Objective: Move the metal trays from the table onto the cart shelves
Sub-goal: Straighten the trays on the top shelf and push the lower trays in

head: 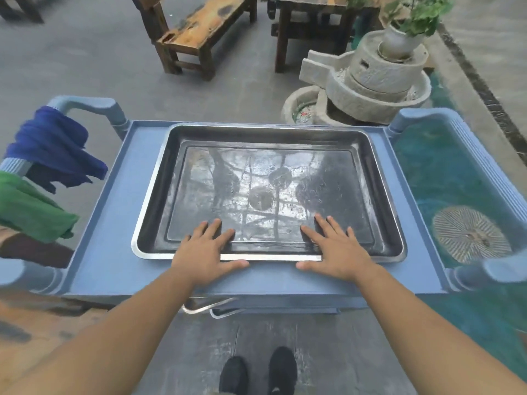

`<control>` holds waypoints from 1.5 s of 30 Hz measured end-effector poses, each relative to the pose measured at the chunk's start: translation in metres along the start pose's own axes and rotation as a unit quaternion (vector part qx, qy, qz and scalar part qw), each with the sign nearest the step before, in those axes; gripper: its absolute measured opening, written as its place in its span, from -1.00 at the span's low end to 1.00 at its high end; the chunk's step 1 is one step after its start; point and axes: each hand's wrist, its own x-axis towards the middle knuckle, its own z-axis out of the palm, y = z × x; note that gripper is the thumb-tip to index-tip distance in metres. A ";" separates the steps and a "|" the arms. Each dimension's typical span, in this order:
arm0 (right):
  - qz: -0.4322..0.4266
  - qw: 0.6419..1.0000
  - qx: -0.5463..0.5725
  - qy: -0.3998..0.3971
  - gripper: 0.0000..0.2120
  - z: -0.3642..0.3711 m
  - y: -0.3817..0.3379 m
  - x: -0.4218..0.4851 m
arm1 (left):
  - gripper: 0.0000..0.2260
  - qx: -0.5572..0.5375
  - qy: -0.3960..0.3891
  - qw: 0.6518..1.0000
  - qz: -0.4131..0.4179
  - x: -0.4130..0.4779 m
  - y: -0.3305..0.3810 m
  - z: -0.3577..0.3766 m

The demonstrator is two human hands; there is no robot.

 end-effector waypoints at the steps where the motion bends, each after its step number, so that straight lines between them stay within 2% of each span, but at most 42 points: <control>1: 0.003 1.000 -0.002 -0.002 0.05 0.000 -0.001 -0.001 | -0.05 -0.001 -0.004 1.000 0.001 0.001 -0.001 0.000; 9: 0.001 1.000 -0.009 -0.028 -0.01 -0.005 -0.007 -0.009 | -0.02 -0.007 -0.069 0.997 -0.017 -0.007 0.003 -0.006; 28: -0.002 0.999 -0.018 -0.037 -0.01 0.026 -0.026 -0.069 | -0.03 0.028 -0.058 0.998 -0.020 -0.078 0.008 0.023; 39: 0.005 0.999 -0.049 0.005 0.01 0.027 -0.031 -0.073 | 0.01 0.018 -0.063 0.998 -0.011 -0.076 0.006 0.023; 45: 0.004 0.998 -0.058 -0.013 0.00 0.023 -0.033 -0.073 | 0.01 0.005 -0.088 0.996 -0.007 -0.073 0.005 0.020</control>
